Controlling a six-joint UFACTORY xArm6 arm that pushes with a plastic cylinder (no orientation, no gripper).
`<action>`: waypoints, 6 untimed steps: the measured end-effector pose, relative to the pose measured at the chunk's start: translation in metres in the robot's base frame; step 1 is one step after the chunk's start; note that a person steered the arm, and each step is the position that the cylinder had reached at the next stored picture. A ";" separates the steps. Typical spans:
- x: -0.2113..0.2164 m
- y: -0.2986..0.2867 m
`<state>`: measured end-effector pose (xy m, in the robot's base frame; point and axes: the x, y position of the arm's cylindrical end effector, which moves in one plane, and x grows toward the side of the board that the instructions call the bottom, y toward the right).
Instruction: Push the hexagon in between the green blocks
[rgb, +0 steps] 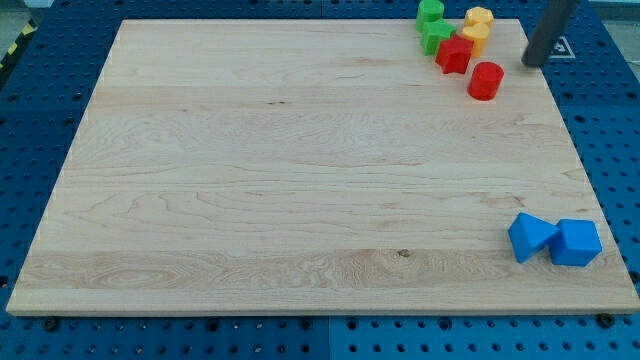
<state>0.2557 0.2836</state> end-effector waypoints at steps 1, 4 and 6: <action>-0.063 -0.037; -0.064 -0.067; -0.065 -0.123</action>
